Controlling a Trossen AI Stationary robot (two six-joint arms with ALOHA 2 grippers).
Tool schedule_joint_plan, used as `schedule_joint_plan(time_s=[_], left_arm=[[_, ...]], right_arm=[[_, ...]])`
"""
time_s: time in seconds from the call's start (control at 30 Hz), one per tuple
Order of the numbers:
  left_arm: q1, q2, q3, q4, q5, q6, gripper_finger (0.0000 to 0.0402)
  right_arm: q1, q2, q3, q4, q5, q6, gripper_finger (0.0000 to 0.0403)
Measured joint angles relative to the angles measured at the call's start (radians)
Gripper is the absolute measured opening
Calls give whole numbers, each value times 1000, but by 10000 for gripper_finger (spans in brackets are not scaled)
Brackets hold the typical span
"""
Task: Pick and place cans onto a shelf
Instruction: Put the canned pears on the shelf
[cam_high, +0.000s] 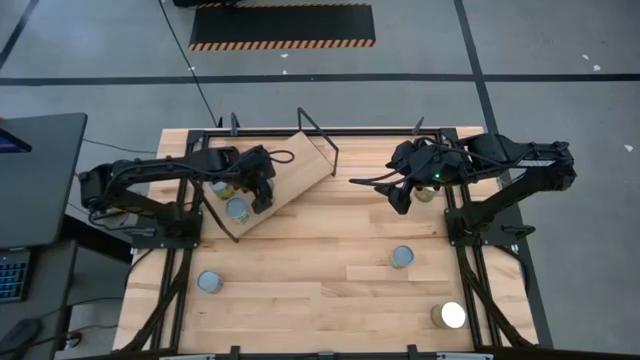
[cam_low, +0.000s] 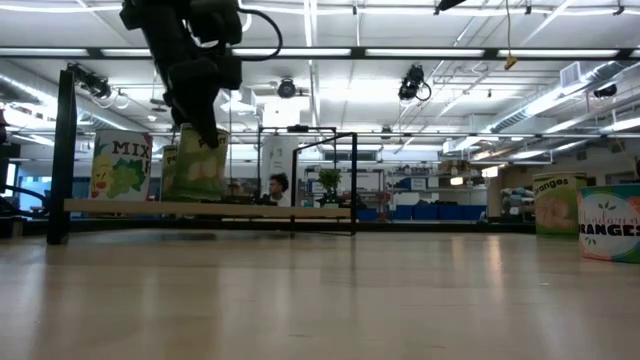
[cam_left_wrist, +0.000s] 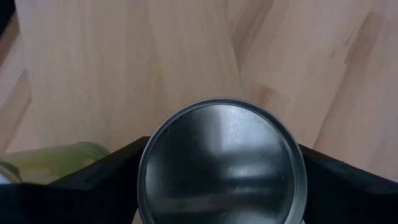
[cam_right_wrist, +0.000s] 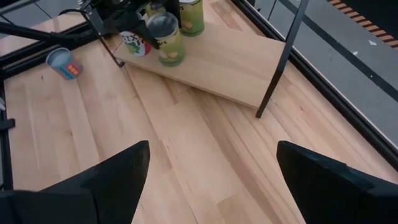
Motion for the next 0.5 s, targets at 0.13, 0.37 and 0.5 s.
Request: schedule_joint_plan(time_s=[0.13,0.37,0.5], left_arm=[[-1,8,0,1,0,8,354],[-1,7,0,3,-7,11,355],[-1,7,0,-3,-9,10,355]], right_arm=[[0,0,0,0,0,2,359],[0,0,0,0,0,2,359],[0,0,0,-1,0,-2,359]])
